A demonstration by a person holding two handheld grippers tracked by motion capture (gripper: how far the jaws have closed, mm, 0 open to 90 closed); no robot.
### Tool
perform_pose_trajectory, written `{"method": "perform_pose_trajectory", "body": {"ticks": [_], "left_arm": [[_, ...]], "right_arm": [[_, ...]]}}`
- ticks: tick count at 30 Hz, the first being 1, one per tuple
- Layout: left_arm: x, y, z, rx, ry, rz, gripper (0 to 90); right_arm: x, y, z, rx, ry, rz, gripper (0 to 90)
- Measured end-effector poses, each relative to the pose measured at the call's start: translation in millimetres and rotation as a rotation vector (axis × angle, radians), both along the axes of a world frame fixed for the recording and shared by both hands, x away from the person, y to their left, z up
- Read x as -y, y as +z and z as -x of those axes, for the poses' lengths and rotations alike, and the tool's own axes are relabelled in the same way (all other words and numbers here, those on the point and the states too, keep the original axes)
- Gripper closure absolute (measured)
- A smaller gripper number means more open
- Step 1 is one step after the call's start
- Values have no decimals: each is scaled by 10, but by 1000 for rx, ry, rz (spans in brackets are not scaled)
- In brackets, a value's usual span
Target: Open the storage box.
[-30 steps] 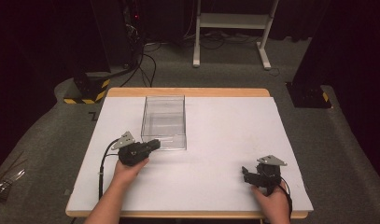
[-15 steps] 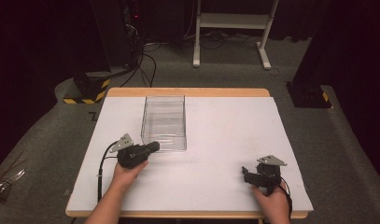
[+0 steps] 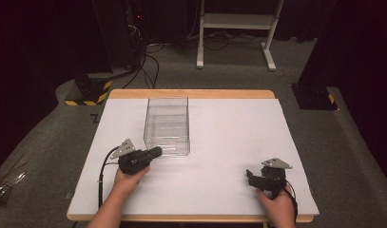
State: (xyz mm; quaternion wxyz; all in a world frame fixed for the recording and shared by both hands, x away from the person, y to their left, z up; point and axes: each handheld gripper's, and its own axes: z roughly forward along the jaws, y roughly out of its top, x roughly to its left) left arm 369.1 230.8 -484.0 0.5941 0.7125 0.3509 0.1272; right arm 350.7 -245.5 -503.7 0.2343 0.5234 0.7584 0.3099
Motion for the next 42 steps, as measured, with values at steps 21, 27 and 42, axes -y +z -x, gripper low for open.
{"method": "perform_pose_trajectory", "body": {"ticks": [21, 27, 42], "left_arm": [[-5, 16, 233, 9, -24, -22, 828], [7, 26, 332, 6, -39, -30, 831], [-2, 32, 497, -6, -73, -25, 837]], "right_arm": [[0, 0, 1, 0, 2, 0, 165], [1, 2, 2, 0, 5, 2, 165], [0, 2, 3, 0, 6, 2, 165]]}}
